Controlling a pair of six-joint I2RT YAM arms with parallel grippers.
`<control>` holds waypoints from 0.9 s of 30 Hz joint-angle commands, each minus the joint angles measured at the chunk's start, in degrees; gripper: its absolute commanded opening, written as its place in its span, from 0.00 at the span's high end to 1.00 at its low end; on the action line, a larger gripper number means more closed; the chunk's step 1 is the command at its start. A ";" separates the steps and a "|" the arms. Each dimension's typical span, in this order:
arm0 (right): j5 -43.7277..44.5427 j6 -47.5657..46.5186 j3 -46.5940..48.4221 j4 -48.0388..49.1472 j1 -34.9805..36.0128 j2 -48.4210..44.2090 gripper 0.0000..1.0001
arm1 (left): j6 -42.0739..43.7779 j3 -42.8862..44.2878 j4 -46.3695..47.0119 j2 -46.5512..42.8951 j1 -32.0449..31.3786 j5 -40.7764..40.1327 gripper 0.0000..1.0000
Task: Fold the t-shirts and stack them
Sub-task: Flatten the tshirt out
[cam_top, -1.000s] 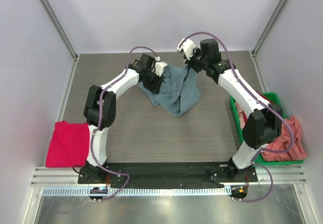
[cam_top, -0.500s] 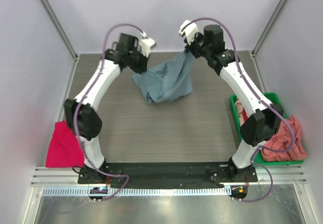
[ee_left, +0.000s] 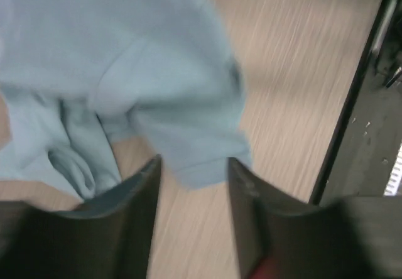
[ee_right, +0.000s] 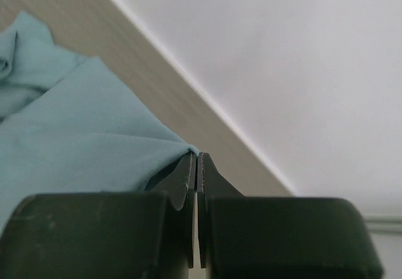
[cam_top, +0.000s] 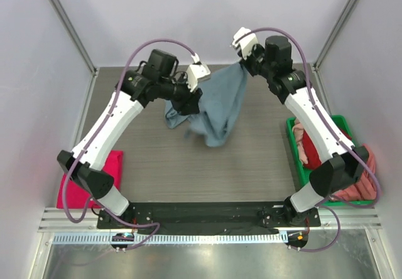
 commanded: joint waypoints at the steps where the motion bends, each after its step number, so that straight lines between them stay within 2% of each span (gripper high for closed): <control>1: 2.37 -1.01 -6.97 1.18 -1.26 -7.41 0.99 | 0.32 -4.26 0.00 0.19 0.30 -3.00 0.49; 2: 2.63 -0.92 -8.55 1.18 -1.44 -8.29 0.99 | 0.32 -6.62 3.66 -0.07 0.39 -6.00 0.38; 3: 2.72 -0.92 -11.00 1.18 -1.53 -8.90 0.99 | 0.32 -8.03 6.14 0.01 0.91 -8.90 0.33; 4: 2.81 -0.75 -11.90 1.09 -1.53 -9.52 0.99 | 0.32 -9.26 8.60 0.53 1.09 -15.72 0.29; 5: 2.81 -0.66 -12.43 1.18 -1.53 -9.52 0.99 | 1.10 -10.15 11.93 1.41 1.44 -18.05 0.27; 12: 1.84 -0.48 -12.96 1.62 -1.62 -7.15 0.99 | 1.20 0.19 12.49 22.12 4.96 -25.10 0.33; 16: 1.58 -0.57 -12.08 1.71 -1.62 -5.84 0.99 | 0.85 2.06 14.51 28.73 5.22 -28.53 0.35; 27: 1.14 -0.04 -14.28 1.71 -1.62 -5.83 0.99 | -0.82 3.29 19.87 36.04 6.10 -34.59 0.39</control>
